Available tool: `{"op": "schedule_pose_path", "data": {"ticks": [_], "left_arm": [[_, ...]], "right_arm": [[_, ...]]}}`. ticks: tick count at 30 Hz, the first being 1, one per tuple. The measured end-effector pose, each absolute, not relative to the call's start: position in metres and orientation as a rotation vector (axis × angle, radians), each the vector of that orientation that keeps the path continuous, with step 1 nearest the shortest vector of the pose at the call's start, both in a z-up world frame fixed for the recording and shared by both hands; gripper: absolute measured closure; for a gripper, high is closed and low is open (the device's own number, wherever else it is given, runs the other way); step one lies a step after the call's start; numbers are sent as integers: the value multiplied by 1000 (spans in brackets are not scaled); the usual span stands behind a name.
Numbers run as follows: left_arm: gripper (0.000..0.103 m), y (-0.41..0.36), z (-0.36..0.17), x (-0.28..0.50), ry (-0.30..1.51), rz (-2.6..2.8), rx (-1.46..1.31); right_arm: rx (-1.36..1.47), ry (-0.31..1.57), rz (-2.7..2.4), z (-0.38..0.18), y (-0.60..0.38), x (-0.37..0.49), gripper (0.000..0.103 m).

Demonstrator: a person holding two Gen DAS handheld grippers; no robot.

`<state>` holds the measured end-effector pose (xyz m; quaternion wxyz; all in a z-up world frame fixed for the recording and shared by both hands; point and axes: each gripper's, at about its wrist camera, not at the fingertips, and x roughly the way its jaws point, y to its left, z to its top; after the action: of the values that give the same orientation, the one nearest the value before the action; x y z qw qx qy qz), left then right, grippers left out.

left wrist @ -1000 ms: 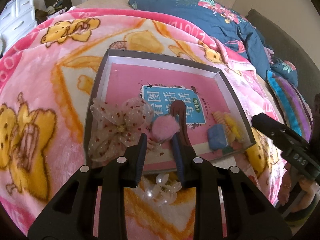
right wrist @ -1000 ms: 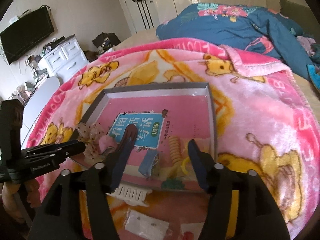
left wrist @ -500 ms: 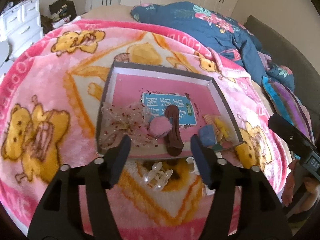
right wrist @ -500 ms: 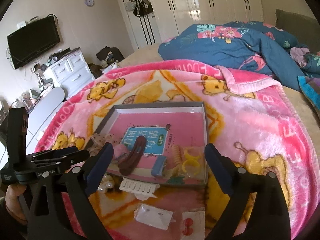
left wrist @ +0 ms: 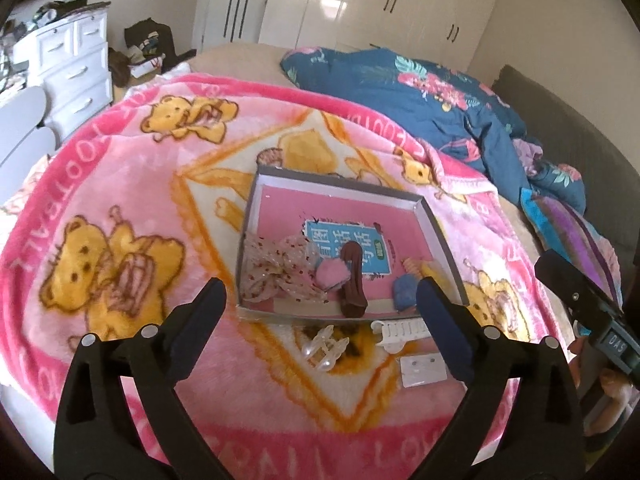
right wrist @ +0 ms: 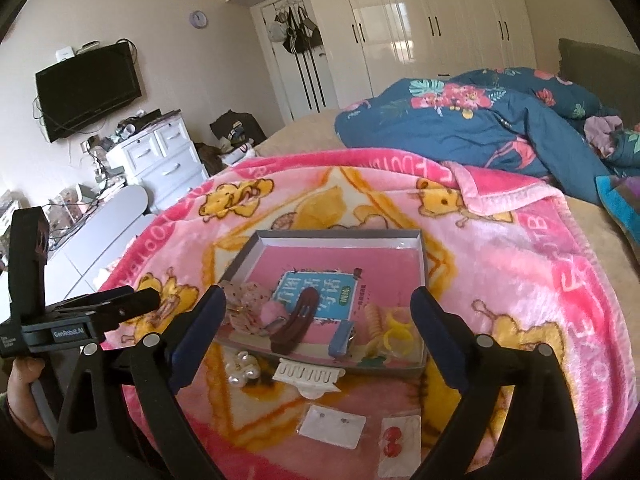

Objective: Organize jewelry
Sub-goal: 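Lift both open tools up and away from the tray, then move the left tool toward the white comb clip while the right tool approaches the red earring bag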

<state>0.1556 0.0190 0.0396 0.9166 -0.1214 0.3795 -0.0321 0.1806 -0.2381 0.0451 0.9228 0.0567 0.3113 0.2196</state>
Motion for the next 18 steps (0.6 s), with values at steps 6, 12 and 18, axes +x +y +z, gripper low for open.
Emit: {"op": "schedule_pose_path", "data": {"ticks": [6, 12, 18], "left_arm": [[11, 24, 54, 133, 733, -60, -253], [11, 29, 60, 117, 718, -56, -255], [10, 31, 58, 104, 715, -58, -255]], "right_arm": [[107, 600, 450, 58, -241, 163, 6], [90, 576, 449, 68, -242, 145, 5], [73, 566, 441, 72, -246, 130, 5]]}}
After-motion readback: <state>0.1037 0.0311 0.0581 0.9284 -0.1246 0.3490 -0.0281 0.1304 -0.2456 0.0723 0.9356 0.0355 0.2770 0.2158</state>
